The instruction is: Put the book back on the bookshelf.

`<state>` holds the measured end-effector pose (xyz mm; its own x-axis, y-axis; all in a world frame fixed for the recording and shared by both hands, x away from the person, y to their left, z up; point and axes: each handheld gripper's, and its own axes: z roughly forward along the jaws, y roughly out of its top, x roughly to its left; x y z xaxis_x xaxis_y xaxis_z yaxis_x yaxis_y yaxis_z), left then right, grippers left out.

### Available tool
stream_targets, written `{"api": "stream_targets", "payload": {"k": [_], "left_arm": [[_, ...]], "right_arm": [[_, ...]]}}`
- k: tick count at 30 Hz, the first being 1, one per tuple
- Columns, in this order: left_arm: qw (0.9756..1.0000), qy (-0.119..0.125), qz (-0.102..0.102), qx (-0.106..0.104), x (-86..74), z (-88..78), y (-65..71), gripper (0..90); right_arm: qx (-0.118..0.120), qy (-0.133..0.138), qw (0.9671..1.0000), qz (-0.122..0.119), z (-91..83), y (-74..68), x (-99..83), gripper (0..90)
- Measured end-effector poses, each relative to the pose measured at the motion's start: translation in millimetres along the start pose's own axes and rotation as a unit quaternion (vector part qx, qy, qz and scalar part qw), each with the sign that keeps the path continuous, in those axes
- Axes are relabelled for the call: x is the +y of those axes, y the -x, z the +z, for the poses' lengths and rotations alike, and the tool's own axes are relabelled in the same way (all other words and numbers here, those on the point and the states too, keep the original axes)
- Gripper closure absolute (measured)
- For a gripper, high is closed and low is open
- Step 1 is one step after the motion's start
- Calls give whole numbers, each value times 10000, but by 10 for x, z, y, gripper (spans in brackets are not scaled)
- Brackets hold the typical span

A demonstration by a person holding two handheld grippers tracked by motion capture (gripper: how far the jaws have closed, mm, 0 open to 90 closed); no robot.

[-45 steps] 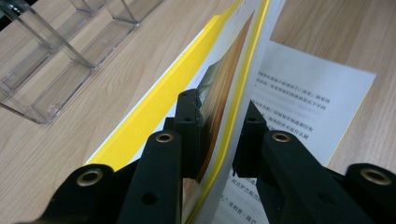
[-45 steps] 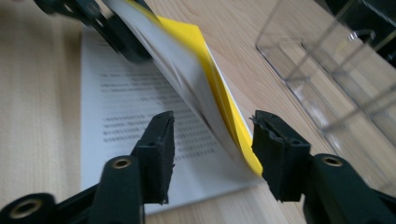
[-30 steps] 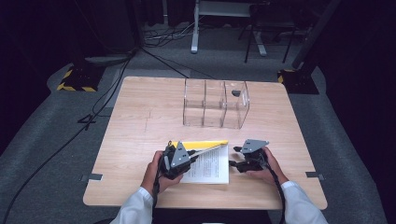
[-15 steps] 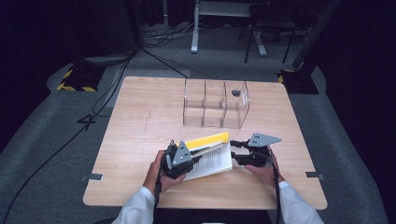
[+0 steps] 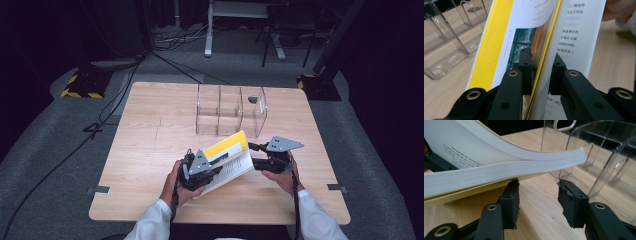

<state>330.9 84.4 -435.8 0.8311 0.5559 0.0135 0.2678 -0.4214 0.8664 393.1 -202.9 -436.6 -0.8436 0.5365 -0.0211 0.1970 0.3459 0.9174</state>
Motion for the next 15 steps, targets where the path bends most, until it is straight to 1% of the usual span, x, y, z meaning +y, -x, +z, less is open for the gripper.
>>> {"api": "stream_targets", "payload": {"k": [1,4,8,10,11,13,14,15], "left_arm": [[10000,-24,10,1,-10,-23,7,758],[9998,-70,123,108,-47,-87,42,751],[9999,-2,25,112,-103,-193,22,749],[9999,20,34,151,-136,-242,26,745],[9999,46,30,150,-150,-258,26,742],[9999,94,-15,109,-198,-306,14,734],[9998,157,-73,91,-231,-330,6,733],[9998,184,-100,68,-252,-343,-3,733]], "right_arm": [[2,29,10000,-33,1,-20,22,519],[-15,123,9999,-119,14,-79,92,518],[-1,226,9995,-229,40,-167,197,519],[31,242,9994,-250,54,-204,246,518],[36,255,9991,-324,64,-229,282,519],[90,277,9989,-374,80,-276,333,519],[102,263,9988,-400,96,-297,357,519],[134,193,9987,-442,125,-328,381,520]]}}
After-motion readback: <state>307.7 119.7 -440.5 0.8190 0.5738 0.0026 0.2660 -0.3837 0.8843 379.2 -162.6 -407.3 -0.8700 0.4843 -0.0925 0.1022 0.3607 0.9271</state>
